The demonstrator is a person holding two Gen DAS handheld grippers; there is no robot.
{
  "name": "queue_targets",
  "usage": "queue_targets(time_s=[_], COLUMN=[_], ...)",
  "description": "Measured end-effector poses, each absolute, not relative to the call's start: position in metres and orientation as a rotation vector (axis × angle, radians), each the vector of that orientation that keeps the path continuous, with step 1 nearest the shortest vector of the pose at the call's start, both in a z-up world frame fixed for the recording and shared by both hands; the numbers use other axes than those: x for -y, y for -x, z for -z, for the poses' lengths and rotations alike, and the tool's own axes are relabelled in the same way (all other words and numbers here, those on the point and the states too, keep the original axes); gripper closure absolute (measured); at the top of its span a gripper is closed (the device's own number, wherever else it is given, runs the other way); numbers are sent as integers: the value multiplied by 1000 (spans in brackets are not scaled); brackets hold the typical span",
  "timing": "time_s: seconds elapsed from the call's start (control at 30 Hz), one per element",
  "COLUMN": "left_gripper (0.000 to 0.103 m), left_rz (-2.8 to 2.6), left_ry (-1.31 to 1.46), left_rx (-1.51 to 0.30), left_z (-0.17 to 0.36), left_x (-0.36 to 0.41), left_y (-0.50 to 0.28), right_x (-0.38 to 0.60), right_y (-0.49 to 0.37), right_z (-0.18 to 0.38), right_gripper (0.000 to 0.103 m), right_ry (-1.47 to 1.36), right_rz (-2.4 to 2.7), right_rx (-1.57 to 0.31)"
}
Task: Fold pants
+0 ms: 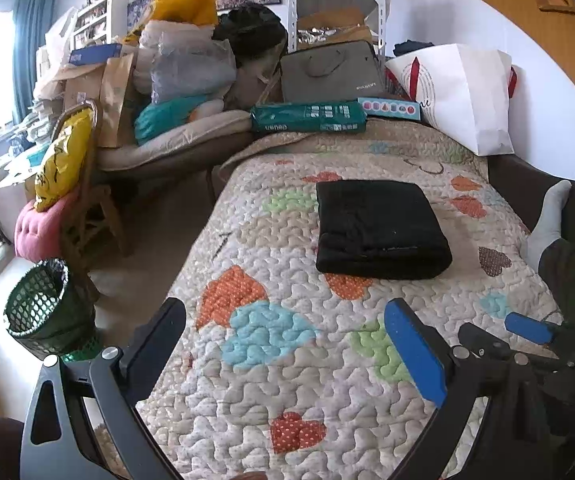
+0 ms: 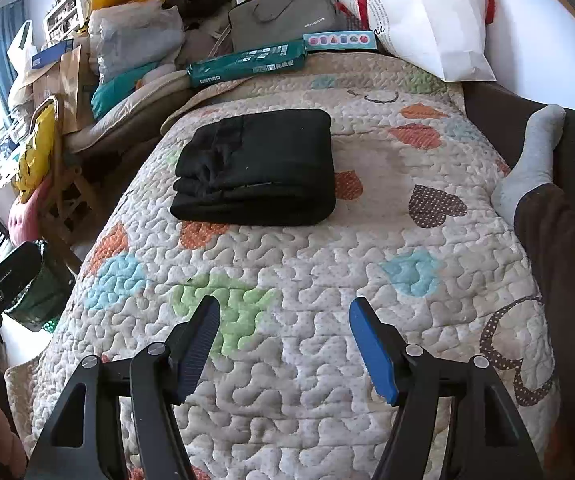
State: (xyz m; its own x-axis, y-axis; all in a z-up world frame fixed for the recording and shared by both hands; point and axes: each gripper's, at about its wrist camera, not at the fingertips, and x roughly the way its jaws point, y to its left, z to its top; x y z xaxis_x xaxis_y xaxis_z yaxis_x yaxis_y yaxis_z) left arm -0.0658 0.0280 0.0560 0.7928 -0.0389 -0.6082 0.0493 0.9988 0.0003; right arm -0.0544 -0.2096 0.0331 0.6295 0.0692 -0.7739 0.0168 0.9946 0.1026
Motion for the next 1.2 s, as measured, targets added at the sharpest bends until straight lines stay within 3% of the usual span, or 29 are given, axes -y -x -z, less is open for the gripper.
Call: queue_targets(time_s=[1.2], left_gripper=[3], left_rz=[108], left_ry=[-13], left_rx=[-782], left_z=[-26], left_x=[-18], left_y=[58], right_x=[202], right_y=[55], right_z=[-28], right_gripper=[28], right_ry=[-88], right_rz=[-49], right_rx=[-911])
